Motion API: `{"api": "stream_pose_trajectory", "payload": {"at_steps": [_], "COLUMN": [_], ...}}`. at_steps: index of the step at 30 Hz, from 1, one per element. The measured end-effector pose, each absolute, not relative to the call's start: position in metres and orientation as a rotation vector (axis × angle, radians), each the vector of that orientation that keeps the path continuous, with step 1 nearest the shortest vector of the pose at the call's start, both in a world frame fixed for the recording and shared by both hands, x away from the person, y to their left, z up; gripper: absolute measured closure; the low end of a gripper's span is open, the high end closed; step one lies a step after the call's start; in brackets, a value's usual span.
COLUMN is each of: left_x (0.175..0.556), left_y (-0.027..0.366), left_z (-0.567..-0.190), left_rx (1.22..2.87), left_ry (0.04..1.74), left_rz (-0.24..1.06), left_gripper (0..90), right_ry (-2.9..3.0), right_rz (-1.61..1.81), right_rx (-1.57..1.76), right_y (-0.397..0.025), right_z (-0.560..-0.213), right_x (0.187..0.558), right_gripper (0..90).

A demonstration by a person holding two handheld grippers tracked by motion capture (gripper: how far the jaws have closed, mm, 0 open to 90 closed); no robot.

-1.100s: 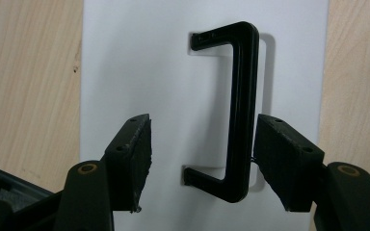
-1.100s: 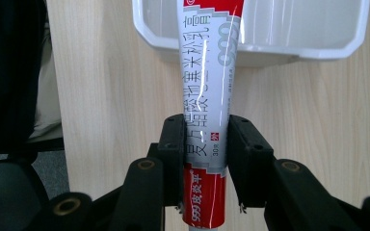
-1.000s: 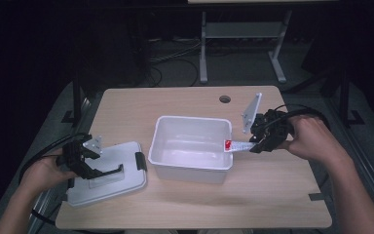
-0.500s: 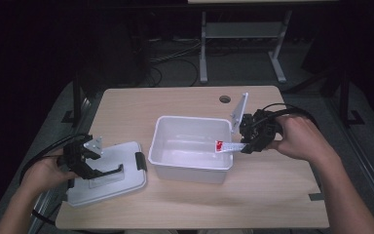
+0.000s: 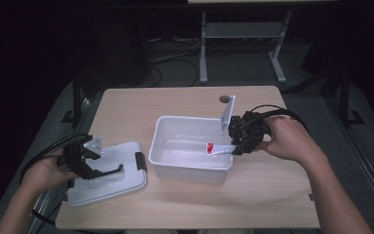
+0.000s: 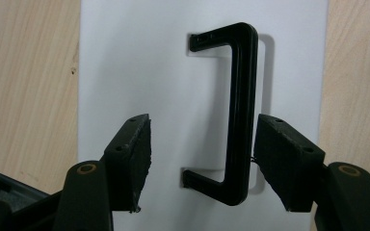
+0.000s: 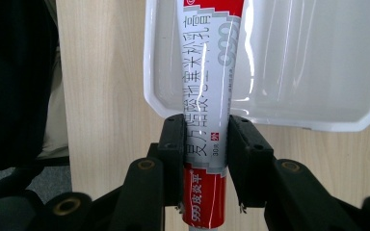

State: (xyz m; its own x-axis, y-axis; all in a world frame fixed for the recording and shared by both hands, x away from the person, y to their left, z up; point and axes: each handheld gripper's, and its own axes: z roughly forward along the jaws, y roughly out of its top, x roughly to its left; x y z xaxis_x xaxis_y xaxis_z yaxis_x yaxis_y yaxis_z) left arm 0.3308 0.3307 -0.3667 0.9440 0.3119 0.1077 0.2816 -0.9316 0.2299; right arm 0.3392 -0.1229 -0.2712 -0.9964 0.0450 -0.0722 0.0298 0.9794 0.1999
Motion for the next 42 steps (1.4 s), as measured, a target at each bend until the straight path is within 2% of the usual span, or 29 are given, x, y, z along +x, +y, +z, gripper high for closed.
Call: {"api": "stream_pose_trajectory", "payload": {"at_steps": [42], "left_x": [0.330], "left_y": [0.334], "left_z": [-0.368], "left_rx": [2.886], "left_ry": [0.450], "left_rz": [0.211], "left_gripper": [37.6], "right_ry": [3.099], "right_rz": [0.251], "right_rx": [-0.003], "right_y": [-0.062], "right_z": [-0.290], "right_x": [0.347], "right_gripper": [68.4]}}
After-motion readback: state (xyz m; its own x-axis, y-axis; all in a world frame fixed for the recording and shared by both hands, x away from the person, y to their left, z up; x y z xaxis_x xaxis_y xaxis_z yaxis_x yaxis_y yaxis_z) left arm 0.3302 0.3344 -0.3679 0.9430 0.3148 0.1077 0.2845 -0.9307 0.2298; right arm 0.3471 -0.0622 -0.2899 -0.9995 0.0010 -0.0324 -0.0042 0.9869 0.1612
